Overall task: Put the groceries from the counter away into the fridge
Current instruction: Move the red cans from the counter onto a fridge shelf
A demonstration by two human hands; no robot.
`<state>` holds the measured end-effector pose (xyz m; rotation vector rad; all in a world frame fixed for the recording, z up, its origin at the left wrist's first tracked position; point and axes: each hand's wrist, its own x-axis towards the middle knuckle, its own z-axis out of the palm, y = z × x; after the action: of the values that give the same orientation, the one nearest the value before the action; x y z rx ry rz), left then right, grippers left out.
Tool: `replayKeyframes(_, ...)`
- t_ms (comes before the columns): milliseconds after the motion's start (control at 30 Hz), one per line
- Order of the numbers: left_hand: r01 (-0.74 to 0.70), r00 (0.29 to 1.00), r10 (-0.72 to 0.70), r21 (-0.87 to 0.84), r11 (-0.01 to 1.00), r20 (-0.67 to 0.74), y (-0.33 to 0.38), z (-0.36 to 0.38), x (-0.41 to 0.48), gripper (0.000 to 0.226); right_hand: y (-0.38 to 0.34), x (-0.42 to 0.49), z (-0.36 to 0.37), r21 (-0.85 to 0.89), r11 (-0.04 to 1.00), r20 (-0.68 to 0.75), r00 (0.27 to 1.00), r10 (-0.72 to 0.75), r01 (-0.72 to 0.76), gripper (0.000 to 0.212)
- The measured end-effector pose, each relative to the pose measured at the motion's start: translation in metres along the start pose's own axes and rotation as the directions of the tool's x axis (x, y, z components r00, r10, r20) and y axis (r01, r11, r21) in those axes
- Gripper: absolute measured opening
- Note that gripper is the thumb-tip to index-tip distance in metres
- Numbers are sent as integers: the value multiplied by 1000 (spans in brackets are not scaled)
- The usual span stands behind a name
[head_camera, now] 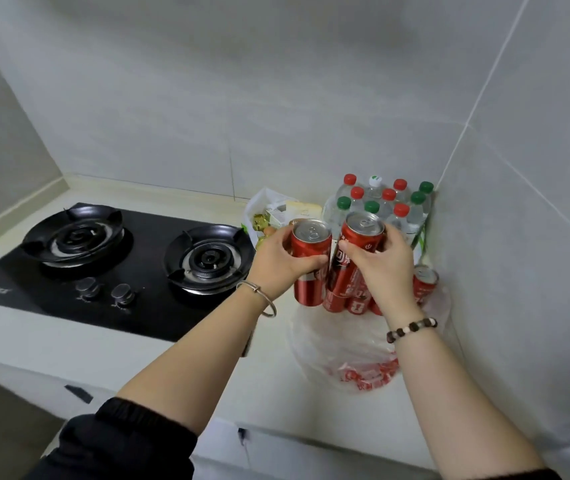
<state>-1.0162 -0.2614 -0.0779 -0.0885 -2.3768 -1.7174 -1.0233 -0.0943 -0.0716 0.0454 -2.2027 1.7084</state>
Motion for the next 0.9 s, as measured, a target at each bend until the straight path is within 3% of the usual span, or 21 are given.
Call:
replayKeyframes(367,13,974,-23,-47,999,-226,6,-114,-44,50,-61,-35,96,167,985,175,982,-76,46,36)
replayKeyframes(567,39,928,-51,-39,998,-369,2,-171,-81,38,-80,-61,155,247,968,363,922,-133,42,40)
replayKeyframes(733,72,831,-71,-20,997,-551,1,-209,-109,38,-102,-79,196,319,948,536,819,-202,25,39)
replayKeyframes(900,139,666,-87,8,990,-741,7,-226,-144,31,-119,-96,230,367,929,690,659,-299,36,39)
